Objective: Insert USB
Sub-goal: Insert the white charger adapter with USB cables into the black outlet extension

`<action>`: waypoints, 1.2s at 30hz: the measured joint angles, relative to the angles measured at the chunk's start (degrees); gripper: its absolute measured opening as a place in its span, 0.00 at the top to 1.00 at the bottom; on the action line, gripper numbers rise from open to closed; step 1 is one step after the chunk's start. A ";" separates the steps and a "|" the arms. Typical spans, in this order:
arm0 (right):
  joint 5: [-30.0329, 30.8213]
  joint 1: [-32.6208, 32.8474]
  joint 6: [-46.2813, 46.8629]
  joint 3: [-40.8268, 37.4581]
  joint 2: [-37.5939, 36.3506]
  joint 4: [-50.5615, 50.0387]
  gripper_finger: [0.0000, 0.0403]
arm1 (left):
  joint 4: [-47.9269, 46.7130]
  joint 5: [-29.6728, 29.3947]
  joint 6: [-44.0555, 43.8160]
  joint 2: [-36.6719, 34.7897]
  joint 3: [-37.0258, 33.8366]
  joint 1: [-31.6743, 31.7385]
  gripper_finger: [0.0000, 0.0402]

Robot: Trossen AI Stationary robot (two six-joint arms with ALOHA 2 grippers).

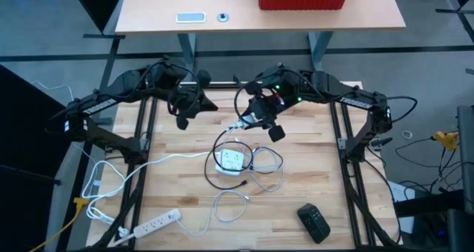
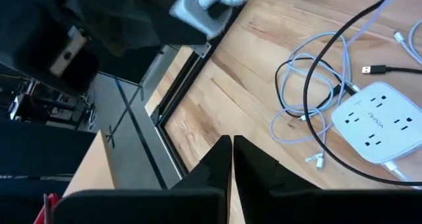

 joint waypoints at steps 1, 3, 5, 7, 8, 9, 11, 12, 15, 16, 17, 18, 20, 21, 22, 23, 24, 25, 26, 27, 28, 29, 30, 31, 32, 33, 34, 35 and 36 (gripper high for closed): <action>-0.03 0.02 -0.44 0.00 -0.03 -0.01 0.69 | -0.03 -0.02 0.00 -0.02 0.00 -0.02 1.00; 0.02 0.02 -0.52 0.00 -0.03 -0.02 0.69 | -0.43 0.00 0.00 -0.06 0.00 -0.04 1.00; 0.18 0.03 0.17 0.00 -0.03 -0.04 0.69 | -0.78 -0.01 0.00 -0.06 0.00 -0.04 1.00; 0.54 0.34 1.59 0.02 -0.03 -0.02 0.69 | -1.26 0.00 0.00 -0.07 0.00 -0.04 1.00; 0.62 0.63 2.31 0.06 -0.03 -0.02 0.69 | -1.47 0.00 0.01 -0.08 0.00 -0.04 1.00; 0.87 1.06 3.08 0.13 -0.03 -0.03 0.69 | -1.55 -0.02 0.00 -0.06 0.00 -0.04 1.00; 2.49 2.33 4.69 0.22 -0.03 -0.05 0.69 | -1.55 -0.02 0.00 -0.02 0.00 -0.04 1.00; 3.73 3.11 5.57 0.26 -0.03 -0.02 0.69 | -1.53 -0.02 0.00 -0.02 0.00 -0.04 1.00; 5.04 5.17 11.10 0.26 -0.03 -0.04 0.69 | -1.52 -0.02 0.10 -0.02 0.00 -0.04 1.00; 5.04 5.93 13.75 0.26 -0.03 -0.04 0.69 | -1.28 0.02 1.37 -0.01 0.00 -0.04 1.00; 5.12 6.64 16.97 0.26 -0.03 -0.09 0.69 | -0.39 0.34 4.69 0.01 0.00 -0.05 1.00; 5.28 7.43 20.33 0.26 -0.04 -0.09 0.69 | 0.89 1.03 8.48 0.10 0.00 -0.09 1.00; 5.60 8.99 27.09 0.26 -0.07 -0.11 0.69 | 3.43 2.51 15.87 0.35 0.00 -0.22 1.00; 6.04 9.86 30.05 0.26 -0.07 -0.10 0.69 | 4.57 3.20 19.29 0.47 0.00 -0.28 1.00; 7.02 10.87 31.68 0.26 -0.07 -0.12 0.69 | 5.33 3.28 21.66 0.53 0.00 -0.33 1.00; 8.26 11.86 32.62 0.26 -0.07 -0.17 0.69 | 6.13 3.36 23.49 0.68 0.00 -0.34 1.00; 9.73 12.71 33.36 0.26 -0.07 -0.17 0.69 | 7.21 3.43 24.82 0.80 0.00 -0.35 1.00; 10.91 13.45 34.40 0.26 -0.09 -0.21 0.69 | 8.25 3.43 25.46 0.87 0.00 -0.33 1.00; 11.78 14.10 35.70 0.26 -0.12 -0.50 0.69 | 8.89 3.43 24.13 1.05 0.01 -0.33 1.00; 12.50 14.69 37.51 0.26 -0.16 -1.18 0.69 | 8.50 3.43 19.32 1.21 0.02 -0.35 1.00; 13.57 15.27 39.54 0.26 -0.18 -2.15 0.69 | 7.24 3.41 11.47 1.34 0.02 -0.53 1.00; 14.62 15.82 41.45 0.26 -0.29 -3.22 0.69 | 6.36 3.41 2.34 1.62 0.02 -0.80 1.00; 15.48 16.39 42.67 0.26 -0.29 -4.34 0.69 | 6.48 3.43 -7.19 1.89 0.02 -1.08 1.00; 15.94 16.78 43.54 0.26 -0.29 -5.35 0.69 | 6.79 3.41 -17.00 2.05 0.02 -1.22 1.00; 16.16 17.19 43.63 0.26 -0.32 -6.08 0.69 | 6.85 3.58 -26.97 2.24 0.02 -1.29 1.00; 16.83 17.50 43.62 0.26 -0.37 -6.57 0.69 | 7.21 4.22 -37.21 2.59 0.02 -1.33 1.00; 17.41 17.75 43.37 0.26 -0.42 -6.75 0.69 | 8.13 4.68 -47.53 2.85 0.02 -1.31 1.00; 17.86 17.84 42.48 0.26 -0.49 -6.79 0.69 | 8.81 4.75 -57.56 3.15 0.02 -1.29 1.00; 18.32 17.90 41.56 0.26 -0.56 -6.70 0.69 | 8.87 4.80 -66.68 3.53 0.02 -1.29 1.00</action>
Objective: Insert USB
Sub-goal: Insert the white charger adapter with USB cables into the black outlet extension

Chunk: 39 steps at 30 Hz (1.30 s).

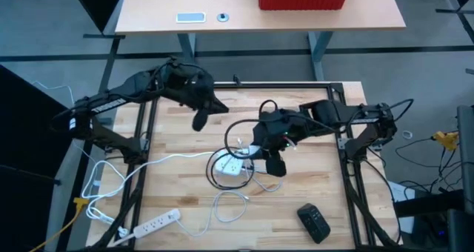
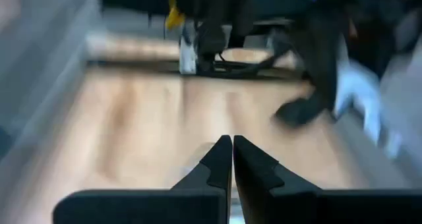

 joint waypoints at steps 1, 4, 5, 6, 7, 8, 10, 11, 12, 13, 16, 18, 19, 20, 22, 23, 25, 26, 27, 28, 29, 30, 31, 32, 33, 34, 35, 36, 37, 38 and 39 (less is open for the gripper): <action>0.24 -0.04 -1.26 0.00 -0.05 0.05 0.69 | -0.12 -0.21 -5.80 0.39 0.00 0.02 1.00; 0.38 -0.77 -3.73 -0.43 -0.14 -0.22 0.69 | 1.62 -1.71 -9.89 1.81 -0.01 0.01 1.00; 0.40 -1.15 -4.27 -0.57 -0.14 -0.72 0.69 | 2.10 -2.69 -9.75 2.30 -0.01 0.01 1.00; 0.38 -1.54 -5.26 -0.66 -0.14 -1.47 0.69 | 2.45 -3.88 -9.26 2.74 0.00 0.00 1.00; 0.38 -1.91 -6.25 -0.75 -0.17 -2.24 0.69 | 2.63 -4.79 -8.53 3.18 0.00 0.01 1.00; 0.31 -2.41 -7.56 -0.83 -0.25 -2.99 0.69 | 2.62 -5.08 -7.87 3.66 -0.02 0.02 1.00; -0.04 -3.75 -10.29 -0.85 -0.84 -4.07 0.69 | 2.65 -4.29 -7.29 4.28 0.00 0.09 1.00; -0.43 -4.67 -11.59 -0.88 -1.34 -4.64 0.69 | 3.47 -4.17 -6.27 4.54 0.00 0.09 1.00; -1.12 -5.67 -13.06 -0.89 -2.14 -5.29 0.69 | 3.97 -5.01 -4.52 4.44 0.03 0.04 1.00; -1.81 -6.67 -14.52 -0.90 -2.95 -5.94 0.69 | 4.26 -6.06 -2.68 4.29 0.07 -0.02 1.00; -3.22 -9.81 -18.71 -0.92 -5.86 -7.89 0.69 | 4.70 -11.57 3.72 3.11 0.07 -1.08 1.00; -4.52 -12.21 -20.93 -1.23 -7.94 -8.64 0.69 | 5.23 -17.15 9.71 1.11 -0.02 -4.04 1.00; -5.88 -13.60 -21.96 -1.63 -8.90 -8.59 0.69 | 6.33 -19.65 12.55 -0.12 -0.02 -6.20 1.00; -7.51 -15.19 -22.59 -2.03 -9.52 -8.39 0.69 | 7.91 -21.55 15.30 -1.28 0.00 -8.34 1.00; -10.82 -18.21 -23.02 -3.11 -10.22 -6.34 0.69 | 9.40 -23.88 20.99 -2.76 0.11 -11.68 1.00; -12.36 -19.53 -23.00 -3.83 -10.32 -4.84 0.69 | 9.37 -24.46 24.66 -2.90 0.11 -12.86 1.00; -16.19 -21.45 -23.90 -5.31 -9.99 -1.61 0.69 | 8.86 -25.50 34.54 -2.62 0.11 -13.84 1.00; -18.68 -22.03 -25.35 -5.77 -9.49 -0.18 0.69 | 8.54 -25.83 39.54 -1.77 0.09 -13.92 1.00; -21.32 -22.61 -27.23 -6.08 -8.84 0.83 0.69 | 8.57 -26.68 42.69 -0.94 0.03 -13.94 1.00; -24.15 -23.01 -29.08 -6.25 -7.99 1.25 0.69 | 8.63 -28.58 43.45 -0.04 -0.07 -13.99 1.00; -26.64 -23.32 -30.26 -6.32 -7.16 1.31 0.69 | 9.09 -31.76 43.62 0.69 -0.13 -14.07 0.99; -28.93 -23.65 -31.24 -6.29 -6.26 1.24 0.69 | 9.51 -35.77 43.66 1.18 -0.13 -14.08 0.98; -30.98 -23.98 -31.61 -6.14 -5.63 1.07 0.69 | 9.42 -39.76 44.05 1.59 -0.13 -14.07 0.96; -32.41 -24.27 -31.59 -6.11 -5.29 1.09 0.69 | 9.41 -42.68 45.04 1.84 -0.11 -14.07 0.95; -33.76 -24.52 -31.55 -6.05 -5.16 1.29 0.69 | 9.27 -43.99 46.33 1.91 -0.11 -14.23 0.92; -35.21 -24.63 -31.59 -5.95 -5.16 1.64 0.69 | 9.10 -43.93 47.63 2.06 -0.11 -14.41 0.90; -36.52 -24.63 -31.81 -5.87 -5.26 1.93 0.69 | 9.42 -43.34 48.68 2.33 -0.11 -14.76 0.87; -37.51 -24.62 -31.93 -5.83 -5.38 2.39 0.69 | 9.95 -41.89 49.62 2.62 -0.11 -15.08 0.85; -38.31 -24.54 -31.86 -5.81 -5.39 3.01 0.69 | 10.39 -40.31 50.62 2.85 -0.11 -15.31 0.81; -39.00 -24.47 -31.57 -5.81 -5.39 3.63 0.69 | 10.55 -38.63 51.78 3.07 -0.11 -15.58 0.78; -39.30 -24.43 -31.27 -5.81 -5.37 4.10 0.69 | 10.63 -37.29 53.16 3.27 -0.11 -15.86 0.75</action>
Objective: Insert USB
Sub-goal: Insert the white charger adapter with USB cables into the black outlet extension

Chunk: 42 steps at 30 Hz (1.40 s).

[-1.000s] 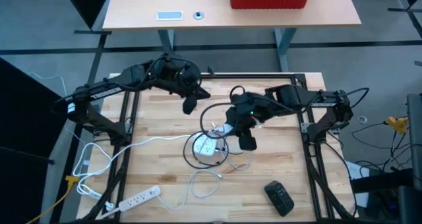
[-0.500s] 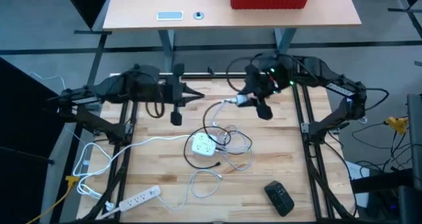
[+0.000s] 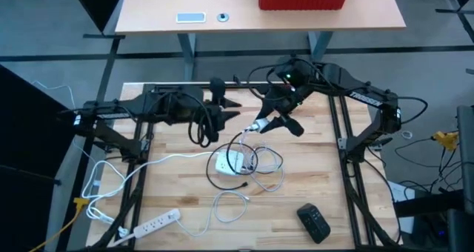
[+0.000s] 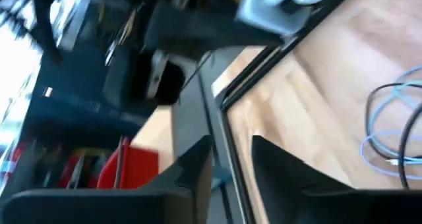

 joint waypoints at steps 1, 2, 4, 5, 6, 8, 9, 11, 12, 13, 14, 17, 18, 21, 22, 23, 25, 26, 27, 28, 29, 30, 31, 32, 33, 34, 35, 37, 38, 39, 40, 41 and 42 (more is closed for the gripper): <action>0.02 0.01 0.34 0.00 0.03 0.60 0.69 | 0.69 0.80 1.49 0.39 0.00 -0.31 0.72; 0.10 -0.10 0.56 0.01 0.12 1.31 0.69 | 2.02 1.05 2.91 0.75 0.01 -0.51 0.68; 0.32 -0.30 1.42 0.03 0.44 2.75 0.69 | 5.21 1.32 4.42 1.84 0.02 -0.73 0.61; 0.43 -0.40 1.85 0.04 0.60 3.47 0.69 | 6.86 1.44 5.07 2.41 0.02 -0.82 0.58; 0.49 -0.43 2.39 0.04 0.86 4.09 0.69 | 8.37 1.55 5.41 2.91 0.02 -0.90 0.55; 0.48 -0.33 4.91 -0.02 1.33 5.43 0.69 | 9.22 1.48 5.09 3.56 0.02 -0.97 0.48; 0.60 -0.31 5.54 -0.04 1.38 6.12 0.69 | 9.42 1.44 5.16 3.78 0.02 -1.08 0.46; 2.16 -0.31 6.52 -0.02 1.30 6.64 0.69 | 9.60 1.40 5.38 4.39 0.09 -1.49 0.41; 3.39 -0.31 7.27 0.00 1.21 6.15 0.69 | 9.49 1.13 5.27 4.52 0.09 -1.78 0.39; 4.10 -0.30 8.13 0.00 1.18 5.78 0.69 | 9.32 1.24 5.17 4.58 0.09 -1.99 0.37; 4.80 -0.25 8.78 0.00 1.18 5.84 0.69 | 9.27 1.93 5.12 4.64 0.09 -2.04 0.36; 6.32 -0.23 11.11 0.00 1.18 6.12 0.69 | 10.18 6.04 5.17 4.64 0.09 -2.21 0.35; 6.50 -0.33 11.91 0.00 1.20 6.31 0.69 | 10.04 6.89 5.20 4.86 0.09 -2.35 0.35; 8.29 0.13 14.43 -0.07 1.20 5.87 0.69 | 10.40 8.15 5.20 5.34 0.09 -2.47 0.36; 9.28 0.20 15.37 -0.07 1.20 5.87 0.69 | 10.70 8.55 5.20 5.41 0.09 -2.61 0.36; 9.63 0.22 16.01 -0.08 1.20 5.89 0.69 | 11.14 9.03 5.22 5.41 0.09 -2.71 0.36; 9.44 0.27 17.28 -0.13 1.20 5.87 0.69 | 11.40 9.48 5.34 5.41 0.09 -2.95 0.36; 9.05 0.45 17.69 -0.15 1.20 5.81 0.69 | 11.41 9.51 5.56 5.41 0.09 -2.98 0.36; 8.67 0.79 17.93 -0.15 1.20 5.74 0.69 | 11.40 9.54 5.61 5.41 0.09 -3.00 0.36; 8.51 1.24 17.97 -0.15 1.20 5.80 0.69 | 11.38 9.56 5.61 5.41 0.09 -3.05 0.36; 8.54 1.75 18.11 -0.15 1.20 5.88 0.69 | 11.30 9.61 5.63 5.41 0.09 -3.05 0.36; 8.57 2.22 18.13 -0.17 1.22 5.90 0.69 | 11.28 9.80 5.63 5.41 0.09 -3.05 0.37; 8.51 2.62 18.13 -0.17 1.22 5.94 0.69 | 11.30 9.87 5.65 5.41 0.09 -3.05 0.37; 8.42 2.85 18.13 -0.17 1.22 6.03 0.69 | 11.23 9.97 5.78 5.43 0.09 -3.05 0.38; 8.35 3.05 18.12 -0.17 1.22 6.09 0.69 | 11.21 10.10 5.86 5.61 0.09 -3.05 0.39; 8.27 3.25 18.12 -0.17 1.22 6.14 0.69 | 11.20 10.22 5.93 5.81 0.09 -3.05 0.40; 8.19 3.45 18.11 -0.17 1.22 6.19 0.69 | 11.18 10.33 5.99 6.02 0.09 -3.05 0.41; 8.16 3.58 18.07 -0.26 1.22 5.86 0.69 | 10.35 10.35 6.00 6.41 0.09 -3.05 0.44; 8.16 3.58 18.07 -0.26 1.22 5.75 0.69 | 10.25 10.31 6.02 6.53 0.09 -3.05 0.46; 8.15 3.58 18.09 -0.26 1.22 5.76 0.69 | 10.36 10.28 6.00 6.61 0.09 -3.05 0.47; 8.16 3.58 18.07 -0.26 1.22 5.85 0.69 | 10.42 10.28 5.98 6.61 0.09 -3.05 0.49; 8.14 3.58 17.91 -0.26 1.25 5.90 0.69 | 10.74 10.21 5.99 6.60 0.09 -3.15 0.51; 8.11 3.58 17.80 -0.26 1.25 5.89 0.69 | 11.08 10.13 5.99 6.59 0.09 -3.21 0.54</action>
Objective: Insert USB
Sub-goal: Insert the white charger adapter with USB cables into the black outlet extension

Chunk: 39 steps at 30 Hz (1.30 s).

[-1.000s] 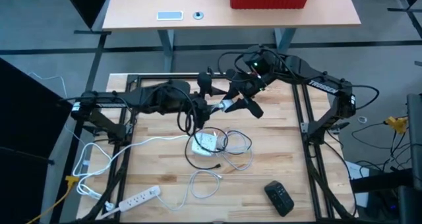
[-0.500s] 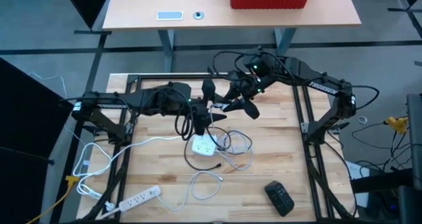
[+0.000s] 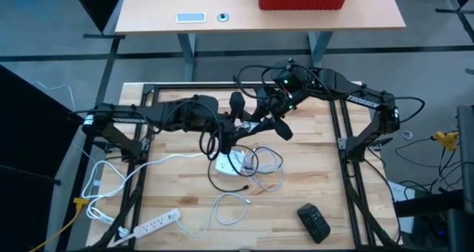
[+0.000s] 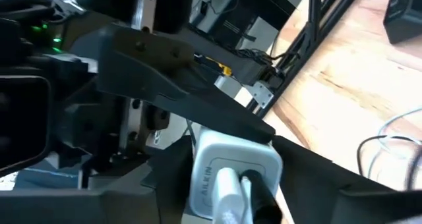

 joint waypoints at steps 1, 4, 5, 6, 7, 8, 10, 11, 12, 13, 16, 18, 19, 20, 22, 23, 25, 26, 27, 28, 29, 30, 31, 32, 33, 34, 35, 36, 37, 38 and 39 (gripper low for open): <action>-0.10 0.00 -0.30 -0.04 0.00 -0.01 0.69 | 0.40 -0.25 0.05 0.00 0.00 -0.07 0.56; -0.49 -0.02 -0.36 -0.21 0.00 0.03 0.69 | 0.70 -2.34 2.21 0.00 0.00 -0.13 0.65; -0.58 -0.04 -0.13 -0.24 0.00 0.03 0.69 | 0.66 -3.30 3.18 0.04 -0.01 -0.16 0.67; -0.48 -0.04 0.08 -0.24 0.00 0.00 0.69 | 0.66 -4.08 3.66 0.29 -0.02 -0.19 0.67; -0.30 -0.04 0.20 -0.26 0.00 -0.24 0.69 | 0.75 -4.72 3.95 0.35 -0.02 -0.23 0.67; -0.22 -0.05 0.64 -0.26 0.00 -0.36 0.69 | 0.79 -4.97 3.93 0.39 -0.02 -0.35 0.67; -0.24 -0.06 2.04 -0.39 0.00 -0.10 0.68 | 0.92 -5.36 3.11 0.39 -0.02 -0.63 0.67; -0.22 -0.04 2.71 -0.44 -0.01 -0.04 0.63 | 1.27 -5.86 2.47 0.39 -0.02 -0.83 0.67; -0.03 -0.02 3.39 -0.46 -0.02 -0.13 0.58 | 1.76 -6.59 1.75 0.39 -0.02 -1.00 0.67; 0.04 0.00 3.57 -0.46 -0.02 -0.58 0.52 | 2.34 -7.28 1.37 0.39 -0.02 -1.11 0.67; 0.20 0.00 3.59 -0.52 0.02 -2.41 0.36 | 2.70 -10.84 -0.21 0.09 -0.02 -1.92 0.67; 0.16 -0.33 3.59 -0.52 0.00 -3.80 0.28 | 2.24 -11.93 -1.03 -0.46 0.12 -2.33 0.67; 0.17 -0.53 3.57 -0.52 -0.12 -4.00 0.25 | 2.21 -12.22 -1.53 -0.65 0.29 -2.56 0.67; 0.14 -0.66 3.51 -0.52 -0.31 -4.83 0.24 | 2.35 -12.50 -2.22 -0.82 0.47 -2.79 0.67; 0.08 -0.99 3.38 -0.52 -0.54 -6.77 0.22 | 1.74 -14.35 -4.09 -1.32 0.49 -3.21 0.67; 0.05 -1.15 3.32 -0.52 -0.66 -7.73 0.21 | 1.40 -15.32 -5.03 -1.57 0.50 -3.40 0.67; 0.35 -1.33 3.28 -0.52 -1.02 -12.02 0.21 | -0.44 -18.85 -7.25 -2.09 0.50 -3.72 0.67; 1.50 -1.33 3.33 -0.52 -1.24 -14.75 0.22 | -2.14 -20.95 -8.91 -2.62 0.50 -3.90 0.67; 3.66 -1.29 3.59 -0.50 -1.47 -18.03 0.23 | -4.11 -22.65 -10.95 -3.10 0.50 -3.98 0.67; 6.20 -1.23 4.01 -0.48 -1.70 -21.71 0.24 | -5.99 -23.76 -13.35 -3.76 0.50 -3.97 0.67; 8.89 -0.82 5.18 -0.48 -1.83 -25.55 0.25 | -8.02 -24.24 -15.92 -4.62 0.50 -3.97 0.67; 11.74 -0.23 6.87 -0.50 -1.90 -29.34 0.26 | -10.19 -24.40 -18.85 -5.54 0.50 -3.94 0.67; 14.30 0.52 9.34 -0.79 -1.97 -32.51 0.28 | -12.36 -24.51 -21.67 -6.48 0.50 -3.83 0.67; 16.18 1.38 12.16 -1.24 -2.06 -35.29 0.29 | -14.39 -25.02 -24.43 -7.22 0.50 -3.59 0.67; 17.03 2.31 14.63 -1.91 -2.23 -37.75 0.31 | -16.31 -25.46 -26.85 -7.96 0.48 -3.30 0.67; 17.19 3.40 16.96 -2.83 -2.34 -39.42 0.32 | -18.14 -25.66 -28.87 -8.65 0.42 -3.03 0.67; 17.30 4.81 19.31 -3.90 -2.59 -39.66 0.34 | -20.03 -25.76 -30.84 -9.34 0.21 -2.78 0.67; 17.36 6.40 21.72 -5.38 -3.23 -39.03 0.35 | -21.76 -25.90 -32.74 -9.84 0.02 -2.55 0.67; 17.46 8.23 24.06 -7.10 -3.89 -38.79 0.36 | -23.08 -26.36 -34.69 -10.37 -0.09 -2.36 0.67; 17.44 10.20 26.00 -8.49 -4.21 -39.06 0.37 | -24.39 -26.97 -36.49 -10.78 -0.11 -2.24 0.67; 17.42 12.20 27.61 -9.91 -4.58 -39.18 0.38 | -25.60 -27.58 -38.11 -11.34 -0.14 -2.22 0.67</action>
